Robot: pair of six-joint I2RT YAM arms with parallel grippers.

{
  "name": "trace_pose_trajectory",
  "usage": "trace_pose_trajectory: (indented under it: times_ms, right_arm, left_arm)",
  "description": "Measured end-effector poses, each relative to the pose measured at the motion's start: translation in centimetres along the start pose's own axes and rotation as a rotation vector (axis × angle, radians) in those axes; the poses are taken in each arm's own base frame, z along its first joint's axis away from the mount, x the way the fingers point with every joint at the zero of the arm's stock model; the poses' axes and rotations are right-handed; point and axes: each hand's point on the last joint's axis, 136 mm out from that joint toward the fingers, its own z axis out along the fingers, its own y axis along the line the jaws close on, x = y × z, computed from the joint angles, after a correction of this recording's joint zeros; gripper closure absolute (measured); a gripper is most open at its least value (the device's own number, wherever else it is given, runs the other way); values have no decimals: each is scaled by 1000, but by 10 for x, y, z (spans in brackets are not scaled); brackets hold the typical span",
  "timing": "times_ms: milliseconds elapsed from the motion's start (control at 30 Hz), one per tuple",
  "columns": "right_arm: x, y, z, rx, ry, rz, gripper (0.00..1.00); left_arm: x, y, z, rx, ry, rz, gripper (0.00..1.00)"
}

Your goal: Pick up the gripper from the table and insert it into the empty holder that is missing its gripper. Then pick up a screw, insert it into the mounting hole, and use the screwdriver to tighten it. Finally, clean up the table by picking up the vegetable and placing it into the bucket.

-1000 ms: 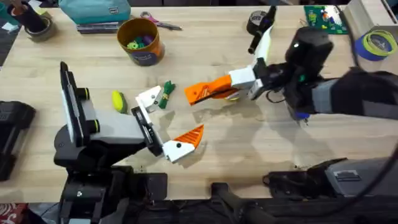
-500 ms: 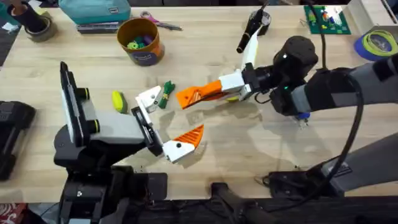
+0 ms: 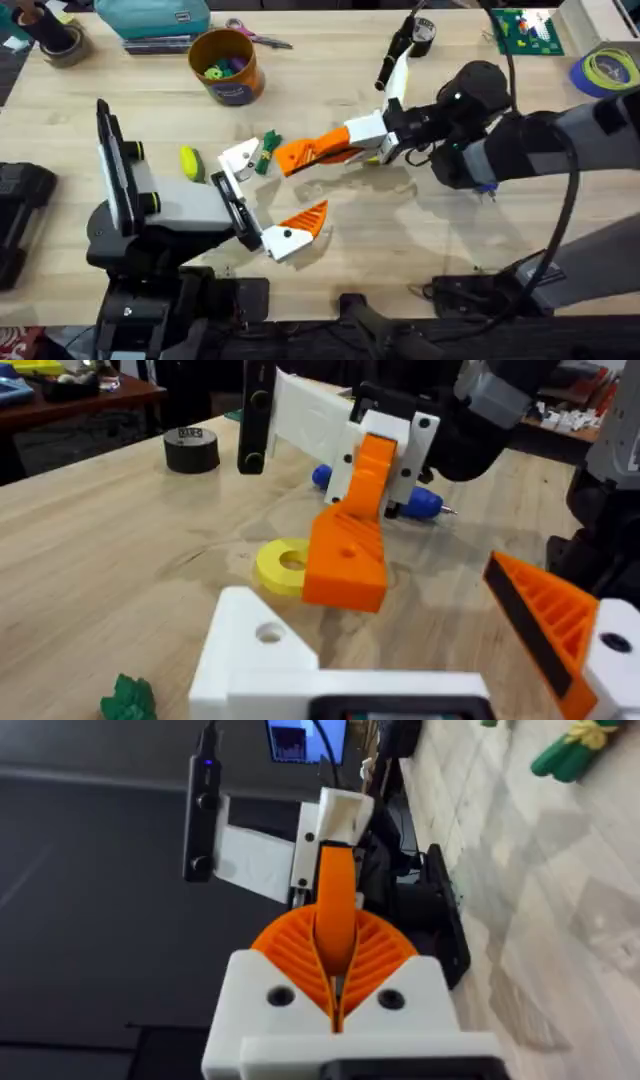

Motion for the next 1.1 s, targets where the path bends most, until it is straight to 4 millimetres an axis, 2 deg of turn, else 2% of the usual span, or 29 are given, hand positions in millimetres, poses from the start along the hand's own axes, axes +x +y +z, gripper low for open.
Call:
trace_pose_trajectory:
  times_ms: [233,533,1100]
  right_arm:
    - [1,8,9,-19,-8,-16,992]
    - [12,-13,6,0,-87,80,992]
    - [17,-12,18,-4,-76,57,992]
  left_arm:
    - [0,0,0,0,0,1,15]
    - [0,0,0,0,0,0,15]
    - [0,0,0,0,0,0,16]
